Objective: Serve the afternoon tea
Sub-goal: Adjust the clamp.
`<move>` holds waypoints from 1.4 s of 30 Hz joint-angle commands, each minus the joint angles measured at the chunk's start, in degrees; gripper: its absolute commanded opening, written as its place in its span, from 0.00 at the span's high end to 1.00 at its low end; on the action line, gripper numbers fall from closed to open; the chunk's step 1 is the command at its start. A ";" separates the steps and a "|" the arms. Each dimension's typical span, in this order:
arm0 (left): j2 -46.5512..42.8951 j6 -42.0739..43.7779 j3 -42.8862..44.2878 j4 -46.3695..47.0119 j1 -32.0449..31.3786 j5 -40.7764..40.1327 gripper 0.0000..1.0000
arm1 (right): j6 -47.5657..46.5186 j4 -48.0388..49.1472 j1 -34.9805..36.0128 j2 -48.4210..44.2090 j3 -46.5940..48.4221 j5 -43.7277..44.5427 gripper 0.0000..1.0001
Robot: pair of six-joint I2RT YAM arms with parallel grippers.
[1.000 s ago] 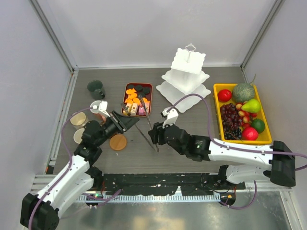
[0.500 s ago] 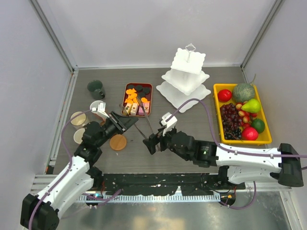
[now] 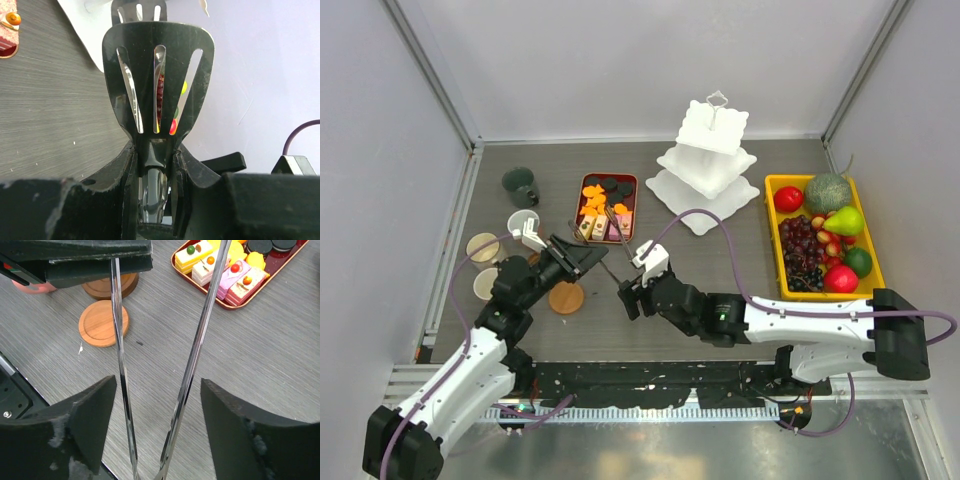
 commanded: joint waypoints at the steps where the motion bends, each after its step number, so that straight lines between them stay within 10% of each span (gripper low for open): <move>1: -0.42 -1.83 0.02 4.10 -0.05 0.67 1.00 | -0.87 3.80 0.32 0.82 2.82 0.99 0.30; 11: 0.37 -2.27 0.81 5.15 -0.05 1.81 1.00 | -0.78 4.94 0.32 1.80 2.56 0.02 0.35; 18: 0.28 -2.27 0.73 4.80 -0.14 2.42 0.93 | -1.22 5.29 0.32 1.44 2.21 0.20 0.57; 24: -1.21 0.18 2.57 -3.79 -0.05 3.04 0.37 | -1.13 6.35 0.50 0.13 1.42 1.07 0.63; 31: -6.21 1.86 1.17 -11.63 -0.05 -0.91 0.08 | -1.66 7.67 1.29 -0.75 0.45 1.69 0.66; 42: 1.68 -1.83 2.66 -3.29 -0.05 2.16 0.14 | -1.49 8.55 3.13 -0.58 0.63 1.43 0.67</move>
